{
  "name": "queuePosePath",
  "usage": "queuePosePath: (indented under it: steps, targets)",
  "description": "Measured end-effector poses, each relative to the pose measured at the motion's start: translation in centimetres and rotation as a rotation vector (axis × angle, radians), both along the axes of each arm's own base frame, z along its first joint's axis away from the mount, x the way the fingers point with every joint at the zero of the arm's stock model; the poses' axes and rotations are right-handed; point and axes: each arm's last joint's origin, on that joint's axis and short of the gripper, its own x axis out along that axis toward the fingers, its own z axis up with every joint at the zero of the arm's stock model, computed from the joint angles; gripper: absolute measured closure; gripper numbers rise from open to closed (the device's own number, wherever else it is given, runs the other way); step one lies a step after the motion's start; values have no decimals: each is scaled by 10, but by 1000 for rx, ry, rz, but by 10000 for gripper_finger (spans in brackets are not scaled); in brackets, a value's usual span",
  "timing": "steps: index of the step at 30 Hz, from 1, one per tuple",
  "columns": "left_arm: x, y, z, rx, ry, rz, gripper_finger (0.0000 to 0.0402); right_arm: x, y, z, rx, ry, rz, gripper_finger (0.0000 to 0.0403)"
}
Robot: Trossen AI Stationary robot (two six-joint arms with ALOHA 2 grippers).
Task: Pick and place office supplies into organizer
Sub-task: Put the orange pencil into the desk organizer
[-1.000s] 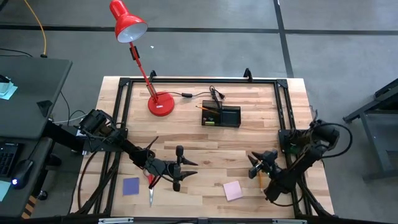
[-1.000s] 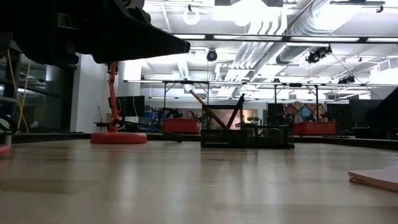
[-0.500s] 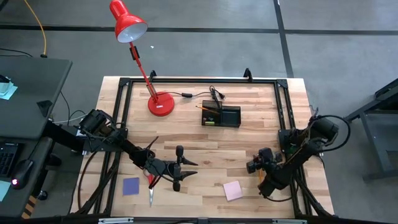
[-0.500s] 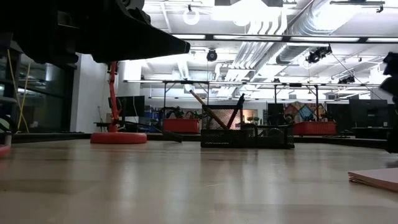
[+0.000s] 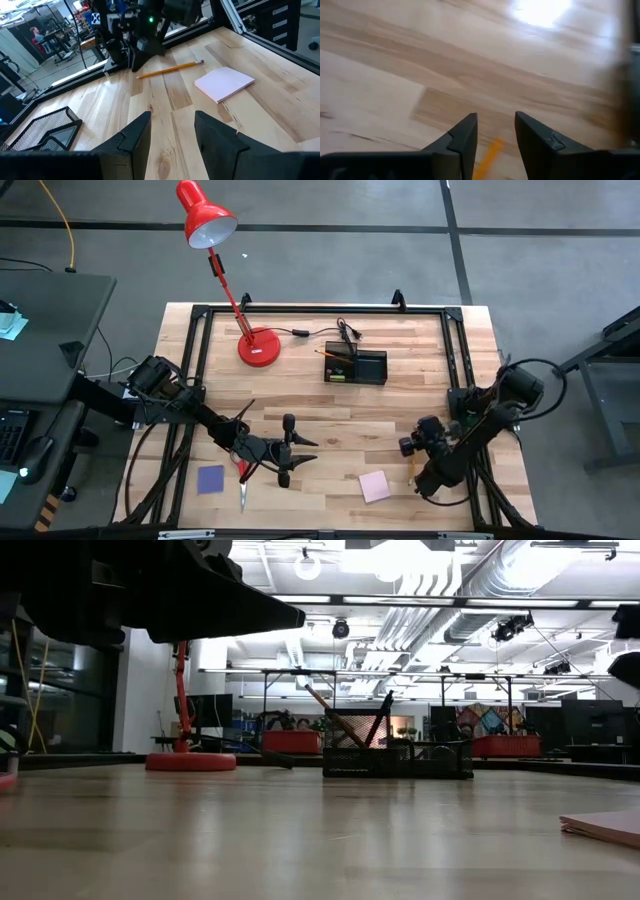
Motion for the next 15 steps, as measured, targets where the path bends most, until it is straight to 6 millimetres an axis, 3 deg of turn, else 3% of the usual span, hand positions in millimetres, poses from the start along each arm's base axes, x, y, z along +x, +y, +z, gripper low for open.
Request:
queuePosePath:
  steps: [5,15]
  targets:
    - [0,0,0,1,0,0,259,10,16,19,90,15,-49,281]
    - [0,0,0,-4,0,0,259,12,25,11,228,8,-69,281]
